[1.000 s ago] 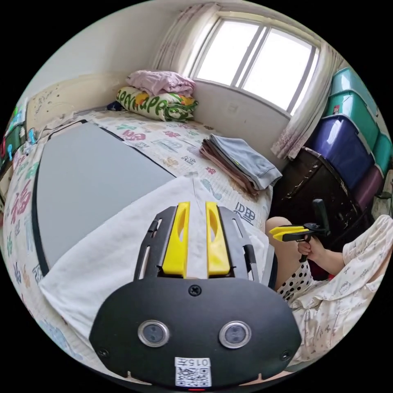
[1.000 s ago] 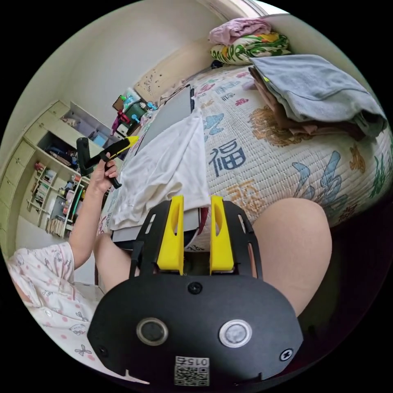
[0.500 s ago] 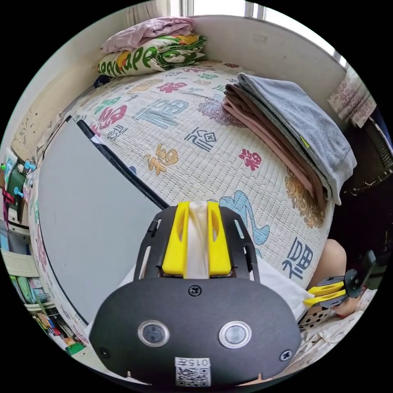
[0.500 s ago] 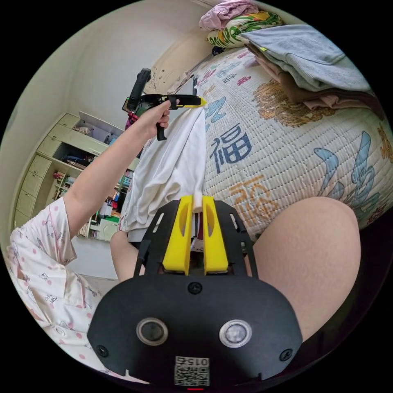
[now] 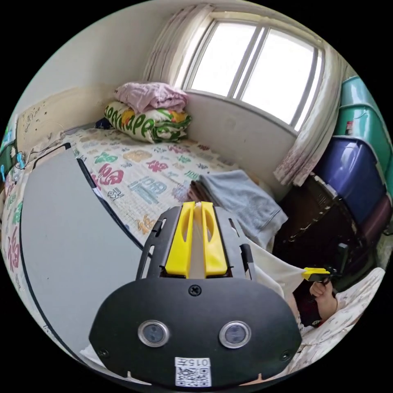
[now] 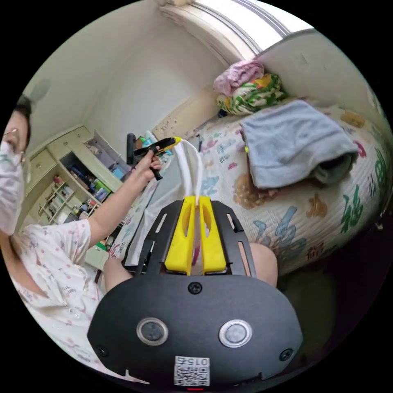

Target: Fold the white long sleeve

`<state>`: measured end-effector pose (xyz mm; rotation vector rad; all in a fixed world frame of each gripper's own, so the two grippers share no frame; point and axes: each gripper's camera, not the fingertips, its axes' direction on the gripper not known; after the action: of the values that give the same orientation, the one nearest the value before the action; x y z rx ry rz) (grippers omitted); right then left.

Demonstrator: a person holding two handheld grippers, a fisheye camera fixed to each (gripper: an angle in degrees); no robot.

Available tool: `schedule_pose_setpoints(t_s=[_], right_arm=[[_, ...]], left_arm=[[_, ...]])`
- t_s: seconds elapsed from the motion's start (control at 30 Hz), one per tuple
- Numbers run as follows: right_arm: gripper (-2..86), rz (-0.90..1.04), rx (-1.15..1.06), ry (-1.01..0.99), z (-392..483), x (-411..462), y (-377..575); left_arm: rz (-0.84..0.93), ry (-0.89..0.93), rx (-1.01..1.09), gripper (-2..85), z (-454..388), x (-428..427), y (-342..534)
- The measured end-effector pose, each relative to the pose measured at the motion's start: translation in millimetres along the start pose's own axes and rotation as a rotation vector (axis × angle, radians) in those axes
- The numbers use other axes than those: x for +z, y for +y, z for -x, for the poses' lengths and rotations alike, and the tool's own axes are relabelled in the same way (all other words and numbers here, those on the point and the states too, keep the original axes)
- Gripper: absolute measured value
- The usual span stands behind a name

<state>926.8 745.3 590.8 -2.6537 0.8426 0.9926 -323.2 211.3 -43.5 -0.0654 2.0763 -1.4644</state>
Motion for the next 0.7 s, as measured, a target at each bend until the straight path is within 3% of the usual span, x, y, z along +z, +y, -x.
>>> schedule_pose_setpoints(t_s=[0.17,0.3,0.37,0.5,0.7], right_arm=[[0.3,0.078,-0.360,-0.185,82.3,-19.2,22.5],[0.3,0.251,-0.456,-0.369,120.8,46.4,65.2],[0.3,0.458,-0.460,-0.440,137.0,112.3,107.6],[0.4,0.645,-0.557,-0.353,154.9,175.5,173.5],[0.5,0.755,-0.595,-0.213,141.8,218.0,226.5]], left_arm=[[-0.185,0.099,-0.029,1.1,29.5,-119.1,60.1],[-0.212,-0.119,-0.071,0.7,59.9,-183.8,146.5],[-0.131,-0.215,-0.175,0.1,92.7,-198.0,205.7],[-0.062,-0.404,-0.307,-0.2,131.0,-206.6,275.3],[-0.027,-0.246,-0.289,7.6,140.5,-198.2,313.6]])
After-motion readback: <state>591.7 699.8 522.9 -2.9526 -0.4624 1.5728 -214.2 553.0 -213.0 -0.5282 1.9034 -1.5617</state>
